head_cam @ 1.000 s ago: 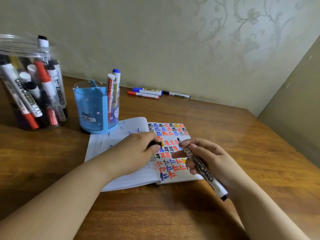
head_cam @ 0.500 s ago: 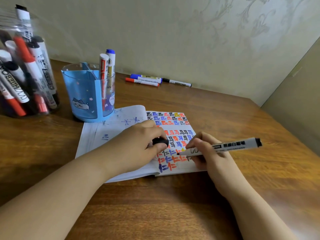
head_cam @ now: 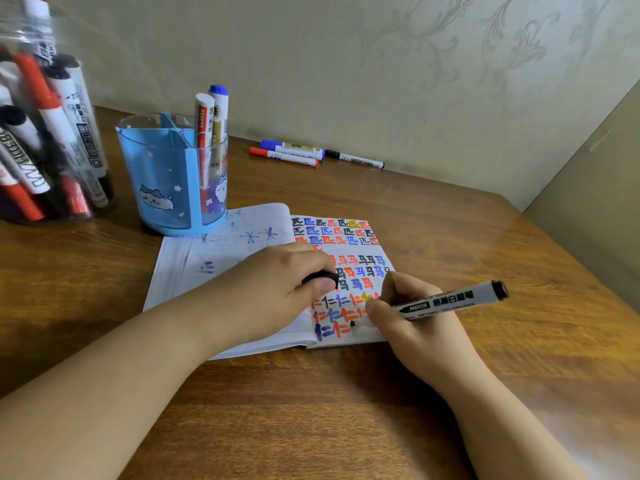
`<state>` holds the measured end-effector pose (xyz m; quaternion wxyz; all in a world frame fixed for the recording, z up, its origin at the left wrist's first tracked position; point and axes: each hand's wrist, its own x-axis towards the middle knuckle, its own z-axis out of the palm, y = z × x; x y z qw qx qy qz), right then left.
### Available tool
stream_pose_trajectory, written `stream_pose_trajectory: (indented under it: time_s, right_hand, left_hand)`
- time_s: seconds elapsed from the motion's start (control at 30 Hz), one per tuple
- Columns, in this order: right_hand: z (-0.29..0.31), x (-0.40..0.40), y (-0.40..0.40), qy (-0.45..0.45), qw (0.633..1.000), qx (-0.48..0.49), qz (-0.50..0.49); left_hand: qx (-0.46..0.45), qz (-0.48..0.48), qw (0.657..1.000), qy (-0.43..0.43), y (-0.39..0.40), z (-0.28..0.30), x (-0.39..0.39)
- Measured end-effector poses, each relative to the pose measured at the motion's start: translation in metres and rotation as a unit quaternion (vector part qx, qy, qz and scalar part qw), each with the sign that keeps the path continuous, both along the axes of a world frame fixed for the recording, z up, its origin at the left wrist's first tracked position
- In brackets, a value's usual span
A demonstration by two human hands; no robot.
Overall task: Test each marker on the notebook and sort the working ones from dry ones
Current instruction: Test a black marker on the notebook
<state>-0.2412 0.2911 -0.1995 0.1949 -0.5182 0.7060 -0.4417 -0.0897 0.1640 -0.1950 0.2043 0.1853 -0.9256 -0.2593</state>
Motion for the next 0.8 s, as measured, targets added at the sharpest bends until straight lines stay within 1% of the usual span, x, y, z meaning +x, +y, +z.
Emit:
stream_pose_trajectory:
  time_s: [0.1,0.2,0.4,0.53,0.7,0.8]
  right_hand:
    - [0.0007,0.0015,0.0012,-0.013,1.0,0.005,0.012]
    - [0.0011,0.0008,0.0016,-0.016,1.0,-0.013,-0.009]
    - [0.0026,0.0017,0.0038,-0.01,1.0,0.008,0.005]
    - [0.0034,0.001,0.0033,-0.021,0.999,-0.017,-0.025]
    - [0.0039,0.0015,0.0026,0.0,1.0,0.0,-0.028]
    - [0.0041,0.0005,0.0025,-0.021,0.999,0.0,-0.041]
  left_hand:
    - [0.012,-0.007,1.0,-0.001,0.0001,0.001,0.0003]
    - [0.014,-0.003,1.0,-0.002,-0.0005,0.0016,0.0009]
    - [0.003,0.015,1.0,-0.017,-0.0014,0.0013,0.0012]
    - [-0.001,0.03,0.999,-0.032,-0.0015,0.0022,0.0011]
    - [-0.003,0.034,0.999,-0.039,-0.0008,0.0019,0.0017]
    - [-0.005,0.03,0.999,-0.035,-0.0008,0.0018,0.0021]
